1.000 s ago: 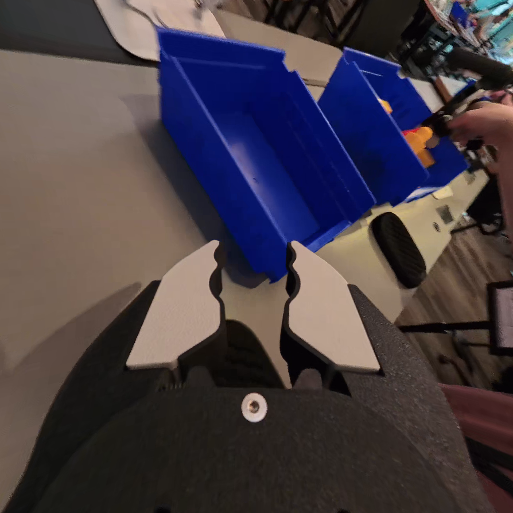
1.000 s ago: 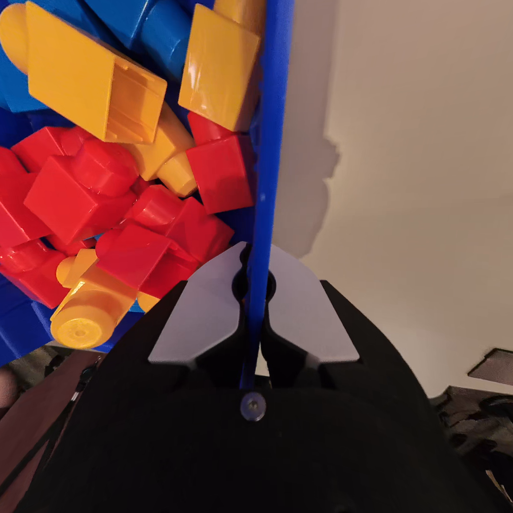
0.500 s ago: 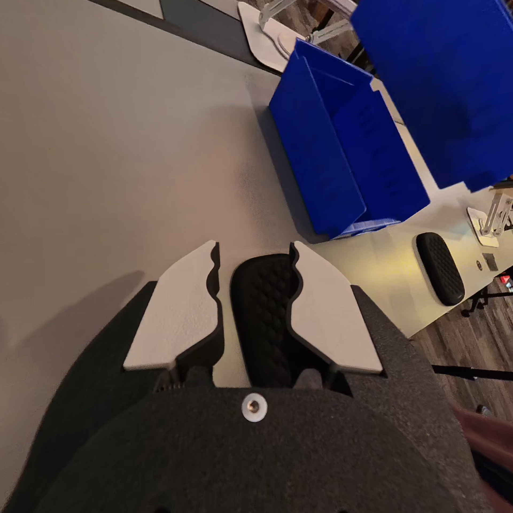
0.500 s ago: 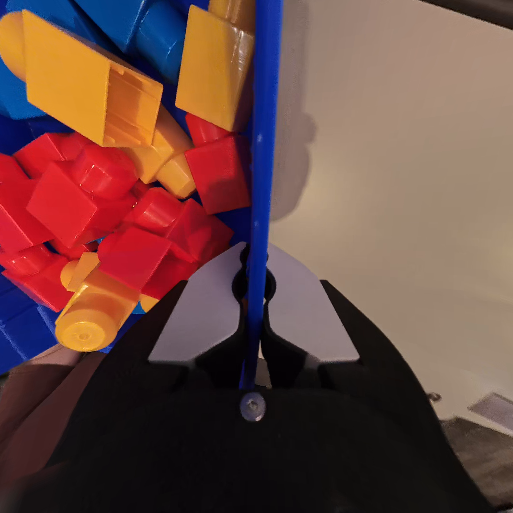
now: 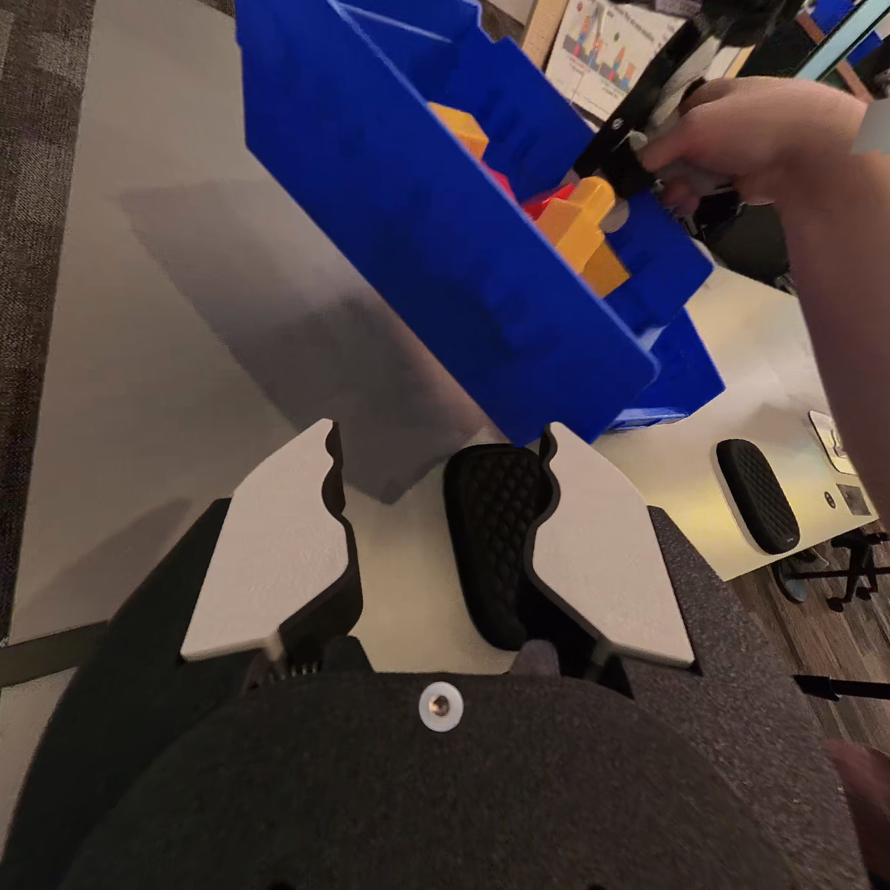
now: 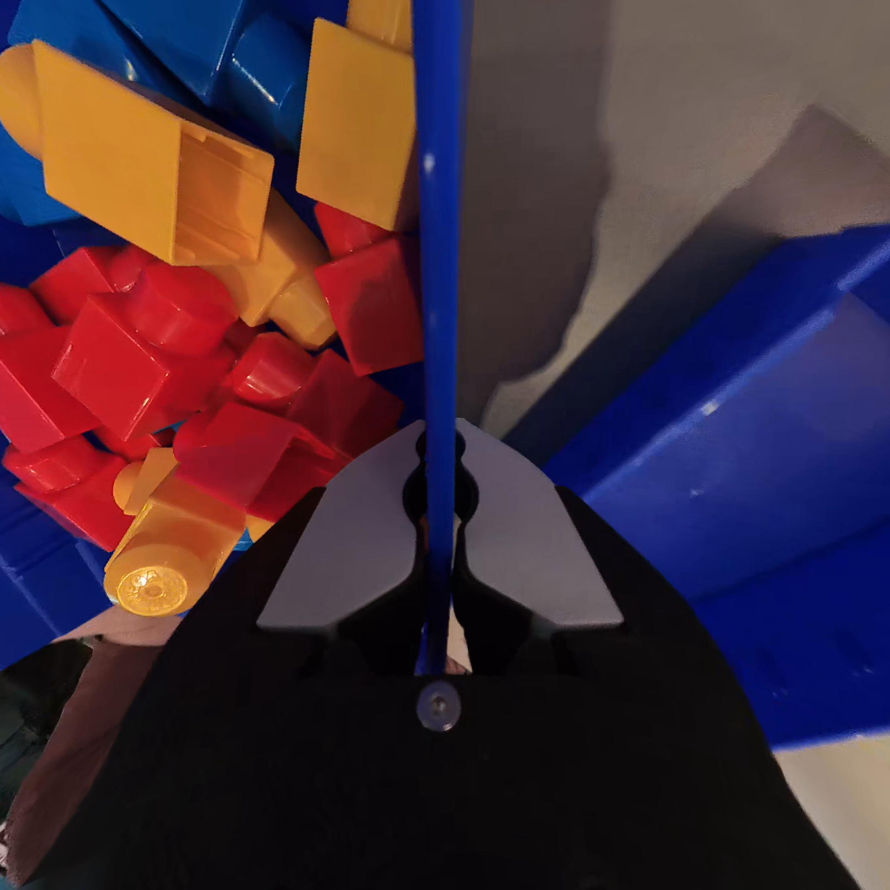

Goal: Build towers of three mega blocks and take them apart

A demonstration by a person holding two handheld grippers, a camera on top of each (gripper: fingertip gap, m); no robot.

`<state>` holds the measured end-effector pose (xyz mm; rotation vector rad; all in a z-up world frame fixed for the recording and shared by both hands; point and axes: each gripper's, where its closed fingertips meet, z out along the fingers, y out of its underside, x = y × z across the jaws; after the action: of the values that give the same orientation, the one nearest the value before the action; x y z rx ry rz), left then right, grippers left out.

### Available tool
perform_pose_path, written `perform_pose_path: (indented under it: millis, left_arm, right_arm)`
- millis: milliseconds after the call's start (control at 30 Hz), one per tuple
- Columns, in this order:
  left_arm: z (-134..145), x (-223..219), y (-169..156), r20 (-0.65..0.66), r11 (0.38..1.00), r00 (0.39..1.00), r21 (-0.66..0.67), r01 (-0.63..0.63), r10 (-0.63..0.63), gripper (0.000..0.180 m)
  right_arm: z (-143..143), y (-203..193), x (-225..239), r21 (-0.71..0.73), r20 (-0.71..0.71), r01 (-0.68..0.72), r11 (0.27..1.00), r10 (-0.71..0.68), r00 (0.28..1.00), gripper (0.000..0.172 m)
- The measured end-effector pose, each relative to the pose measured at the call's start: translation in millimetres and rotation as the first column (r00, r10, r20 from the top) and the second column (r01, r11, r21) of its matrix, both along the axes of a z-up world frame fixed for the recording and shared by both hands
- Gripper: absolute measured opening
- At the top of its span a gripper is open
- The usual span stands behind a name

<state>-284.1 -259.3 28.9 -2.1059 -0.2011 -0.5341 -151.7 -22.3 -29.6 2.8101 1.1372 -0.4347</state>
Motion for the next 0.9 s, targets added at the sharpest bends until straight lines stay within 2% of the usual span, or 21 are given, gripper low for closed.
perform_pose_path:
  millis: [267,467,567,667,767,833,867,900]
  left_arm:
    - [-32,-10,5,0.063,0.999,0.998,-0.032,-0.023,0.025,0.081]
    - [-71,-16,36,0.023,0.99,0.994,-0.097,-0.102,0.105,0.082]
    - [-89,-14,56,0.003,0.985,0.991,-0.107,-0.132,0.133,0.08]
    - [-106,-16,69,-0.03,0.979,0.985,-0.11,-0.174,0.172,0.074]
    - [-126,-7,75,-0.018,0.975,0.989,-0.167,-0.146,0.145,0.072]
    - [-128,-2,81,0.001,0.98,0.992,-0.155,-0.122,0.124,0.07]
    - [-126,-1,82,0.009,0.984,0.993,-0.14,-0.114,0.116,0.057]
    - [-126,-4,82,-0.008,0.983,0.993,-0.139,-0.116,0.116,0.052]
  right_arm:
    - [-56,-2,-34,0.048,0.044,0.069,0.996,-0.071,0.997,0.005]
    - [-79,-7,-36,0.05,0.064,0.11,0.993,-0.113,0.992,0.005]
    - [-84,-4,-37,0.102,0.052,0.082,0.991,-0.087,0.995,0.012]
    - [-63,14,-38,0.248,-0.039,0.045,0.968,-0.036,0.999,0.013]
    - [-5,35,-25,0.465,-0.174,0.057,0.883,0.028,0.984,0.041]
    - [30,41,10,0.592,-0.189,0.062,0.804,0.063,0.98,0.051]
    - [40,44,36,0.634,-0.158,0.058,0.771,0.055,0.986,0.054]
    - [43,47,67,0.656,-0.114,0.055,0.752,0.027,0.993,0.057]
